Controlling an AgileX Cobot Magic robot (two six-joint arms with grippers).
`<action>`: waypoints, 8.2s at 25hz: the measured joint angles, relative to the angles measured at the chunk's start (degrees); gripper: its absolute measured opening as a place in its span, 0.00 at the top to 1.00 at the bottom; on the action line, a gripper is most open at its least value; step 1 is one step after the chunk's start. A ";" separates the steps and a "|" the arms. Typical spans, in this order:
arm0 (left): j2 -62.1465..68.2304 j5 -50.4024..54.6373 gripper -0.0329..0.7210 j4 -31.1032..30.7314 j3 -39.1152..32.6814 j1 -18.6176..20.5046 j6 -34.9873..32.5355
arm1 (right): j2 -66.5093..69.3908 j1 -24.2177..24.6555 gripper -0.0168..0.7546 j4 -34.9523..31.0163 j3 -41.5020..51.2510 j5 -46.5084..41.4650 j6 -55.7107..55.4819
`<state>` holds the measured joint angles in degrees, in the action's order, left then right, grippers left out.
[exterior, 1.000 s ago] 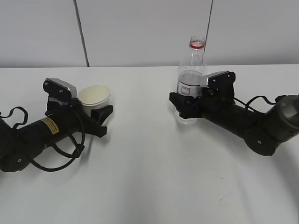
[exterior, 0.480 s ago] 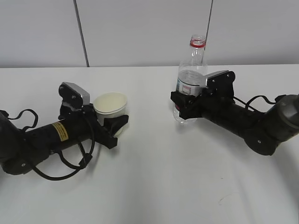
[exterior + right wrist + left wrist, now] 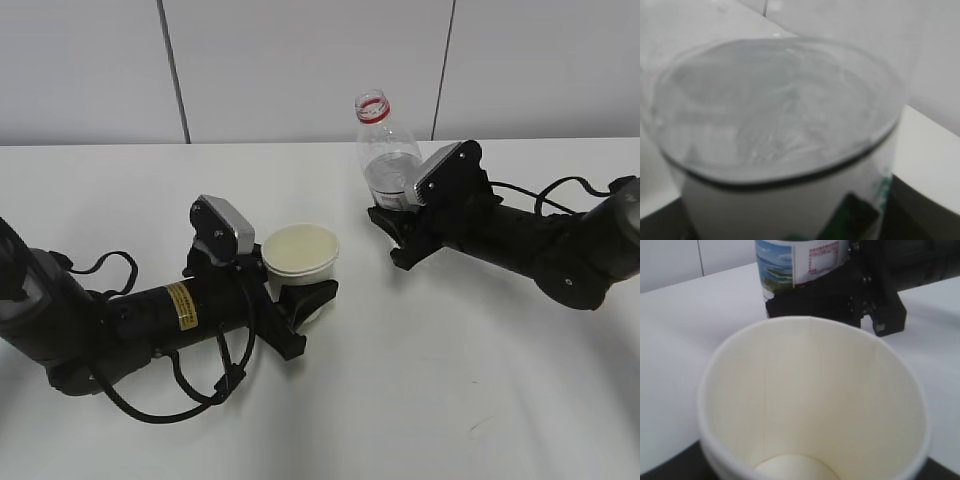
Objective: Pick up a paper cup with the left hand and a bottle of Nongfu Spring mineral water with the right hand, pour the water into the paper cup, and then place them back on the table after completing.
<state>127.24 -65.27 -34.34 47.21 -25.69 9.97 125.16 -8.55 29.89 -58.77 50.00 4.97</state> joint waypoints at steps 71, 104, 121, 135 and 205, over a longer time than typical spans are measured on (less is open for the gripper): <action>0.00 0.00 0.42 6.41 0.00 -4.55 0.05 | -2.19 0.00 0.38 -10.55 0.09 4.07 68.34; 0.00 0.21 0.42 5.72 0.00 -4.55 0.05 | -2.19 0.00 0.38 -12.61 0.09 7.62 75.58; 0.00 0.24 0.42 5.68 0.00 -4.55 0.05 | -2.23 0.00 0.38 -13.63 0.09 8.85 76.88; 0.00 0.49 0.42 5.98 -0.02 -4.55 0.05 | -2.32 0.00 0.38 -13.63 0.09 9.33 76.88; 0.00 0.66 0.42 22.49 -0.02 3.83 -0.13 | -2.51 0.00 0.38 -19.81 7.45 9.48 -4.97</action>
<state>127.24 -64.61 -11.85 47.19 -21.87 9.84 122.65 -8.55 10.07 -51.32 59.48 0.00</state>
